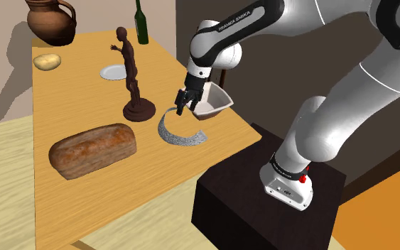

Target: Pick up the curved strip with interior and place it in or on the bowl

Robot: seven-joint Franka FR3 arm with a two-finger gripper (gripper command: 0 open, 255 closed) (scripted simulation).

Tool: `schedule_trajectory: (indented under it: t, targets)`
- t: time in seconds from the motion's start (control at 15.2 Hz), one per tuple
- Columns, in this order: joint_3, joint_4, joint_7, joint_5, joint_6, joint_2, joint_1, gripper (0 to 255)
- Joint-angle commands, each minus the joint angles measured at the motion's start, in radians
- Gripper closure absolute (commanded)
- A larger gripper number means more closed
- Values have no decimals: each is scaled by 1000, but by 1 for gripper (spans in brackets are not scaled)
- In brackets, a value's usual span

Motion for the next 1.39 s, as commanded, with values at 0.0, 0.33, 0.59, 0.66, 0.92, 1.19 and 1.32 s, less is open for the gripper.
schedule_trajectory:
  t: [0.0,0.33,0.59,0.66,0.92,1.19,1.32]
  targets:
    - [-2,9,-62,67,53,76,25,0]
    - [19,76,-211,243,135,268,72,0]
    - [32,79,-235,280,168,306,80,0]
    - [37,81,-243,292,179,318,83,0]
    - [52,88,-273,336,216,364,93,0]
    - [52,88,-273,336,216,364,93,0]
    - [52,88,-273,336,216,364,93,0]
